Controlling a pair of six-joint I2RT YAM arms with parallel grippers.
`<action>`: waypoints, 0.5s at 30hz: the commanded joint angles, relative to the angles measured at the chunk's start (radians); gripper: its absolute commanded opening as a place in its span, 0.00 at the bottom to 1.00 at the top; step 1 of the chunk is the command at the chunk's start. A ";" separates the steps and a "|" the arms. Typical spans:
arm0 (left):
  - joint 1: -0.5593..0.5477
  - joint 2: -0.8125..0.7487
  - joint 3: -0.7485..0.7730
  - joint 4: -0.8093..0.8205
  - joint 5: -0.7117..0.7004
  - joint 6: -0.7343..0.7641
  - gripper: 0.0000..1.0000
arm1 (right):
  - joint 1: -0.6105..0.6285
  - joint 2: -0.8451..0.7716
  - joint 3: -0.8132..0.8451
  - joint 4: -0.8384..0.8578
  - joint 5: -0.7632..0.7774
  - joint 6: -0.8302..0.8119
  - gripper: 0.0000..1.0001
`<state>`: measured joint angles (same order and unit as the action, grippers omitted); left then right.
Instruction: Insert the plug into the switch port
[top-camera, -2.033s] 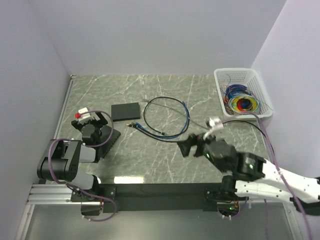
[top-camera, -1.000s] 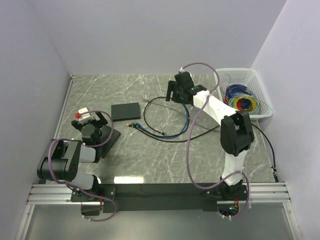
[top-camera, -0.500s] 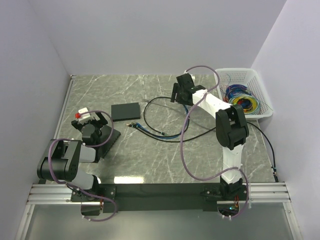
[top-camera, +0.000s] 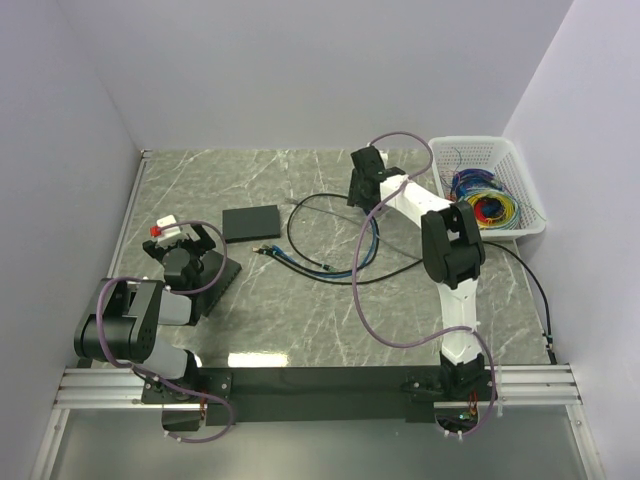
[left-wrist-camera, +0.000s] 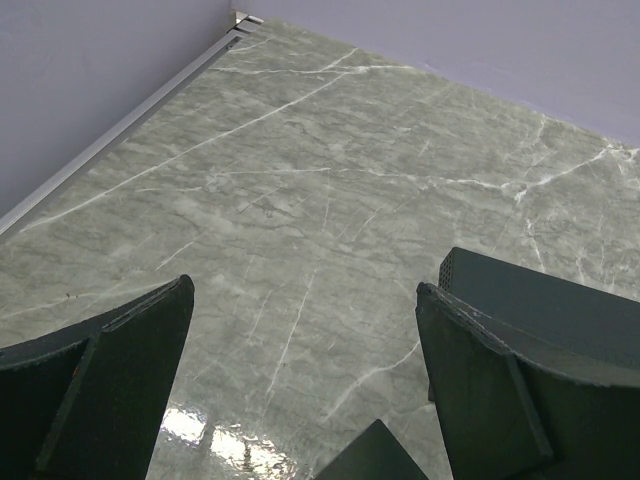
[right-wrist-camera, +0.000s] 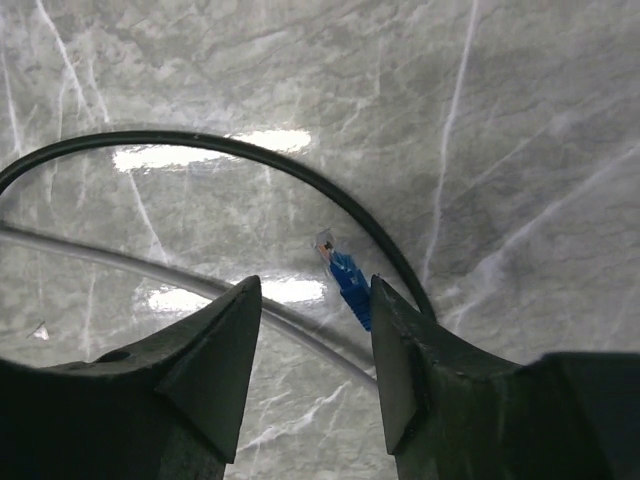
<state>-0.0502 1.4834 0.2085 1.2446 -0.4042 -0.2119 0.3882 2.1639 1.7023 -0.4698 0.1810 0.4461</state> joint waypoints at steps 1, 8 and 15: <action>-0.004 -0.018 0.015 0.026 0.013 -0.004 0.99 | -0.021 -0.009 0.046 -0.009 0.032 -0.029 0.52; -0.004 -0.018 0.014 0.027 0.011 -0.006 0.99 | -0.025 -0.027 -0.036 0.011 0.035 -0.055 0.54; -0.004 -0.017 0.014 0.027 0.013 -0.004 0.99 | -0.028 -0.047 -0.072 0.034 0.000 -0.050 0.33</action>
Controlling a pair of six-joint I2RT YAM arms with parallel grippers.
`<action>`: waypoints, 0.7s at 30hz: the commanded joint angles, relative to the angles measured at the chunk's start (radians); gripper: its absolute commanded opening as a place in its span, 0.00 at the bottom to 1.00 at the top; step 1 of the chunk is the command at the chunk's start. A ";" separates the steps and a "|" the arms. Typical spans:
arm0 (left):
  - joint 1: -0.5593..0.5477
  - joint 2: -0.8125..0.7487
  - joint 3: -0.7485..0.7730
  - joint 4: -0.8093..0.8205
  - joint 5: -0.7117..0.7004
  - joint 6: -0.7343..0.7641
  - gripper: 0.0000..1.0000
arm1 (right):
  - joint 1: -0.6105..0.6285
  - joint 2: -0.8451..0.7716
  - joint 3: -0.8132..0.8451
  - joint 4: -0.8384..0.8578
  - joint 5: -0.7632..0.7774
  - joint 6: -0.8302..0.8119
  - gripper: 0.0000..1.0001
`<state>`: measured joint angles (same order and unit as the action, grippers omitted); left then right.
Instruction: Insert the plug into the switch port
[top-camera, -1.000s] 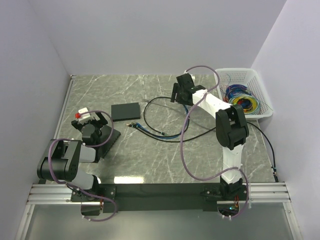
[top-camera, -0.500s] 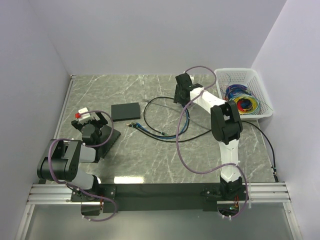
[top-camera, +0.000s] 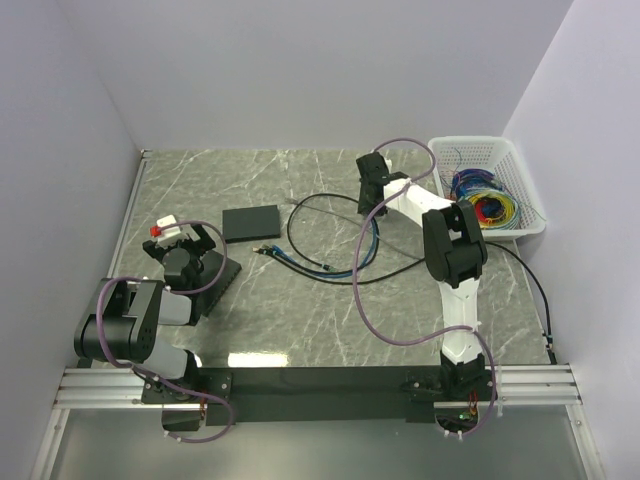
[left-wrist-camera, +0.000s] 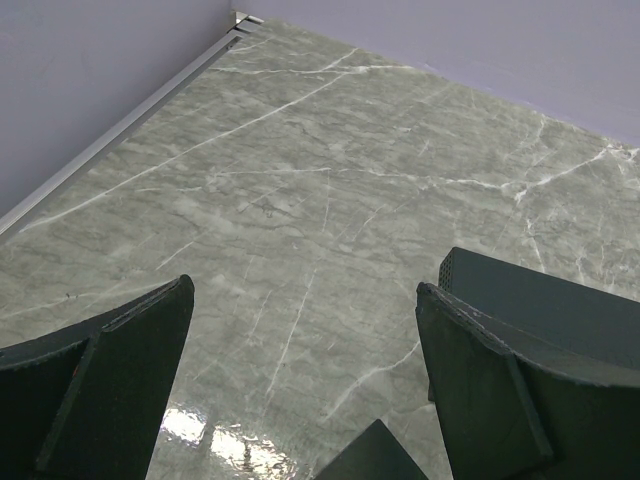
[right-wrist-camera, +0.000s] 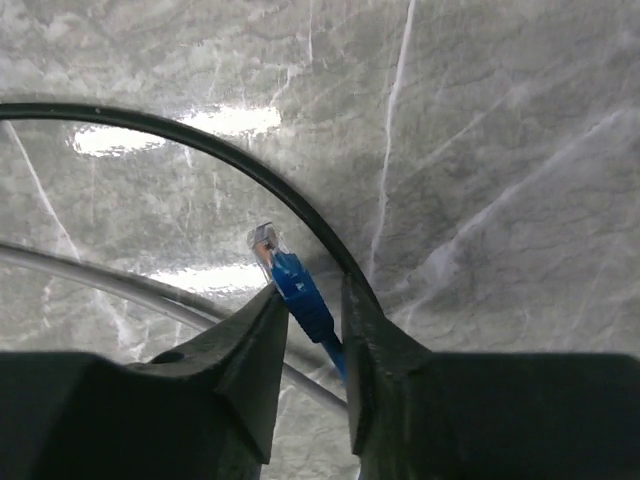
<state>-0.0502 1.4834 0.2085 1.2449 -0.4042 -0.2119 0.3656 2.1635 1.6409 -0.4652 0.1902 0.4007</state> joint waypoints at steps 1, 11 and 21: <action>-0.004 -0.018 0.014 0.027 0.013 -0.006 0.99 | -0.005 -0.048 -0.016 0.036 -0.015 -0.005 0.30; -0.004 -0.017 0.015 0.025 0.013 -0.006 0.99 | 0.030 -0.200 -0.062 0.092 -0.032 0.009 0.00; -0.005 -0.017 0.019 0.018 0.015 -0.004 0.99 | 0.114 -0.323 0.010 0.066 -0.107 -0.043 0.00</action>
<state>-0.0502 1.4834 0.2085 1.2446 -0.4042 -0.2119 0.4686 1.9194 1.6176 -0.4133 0.1261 0.3752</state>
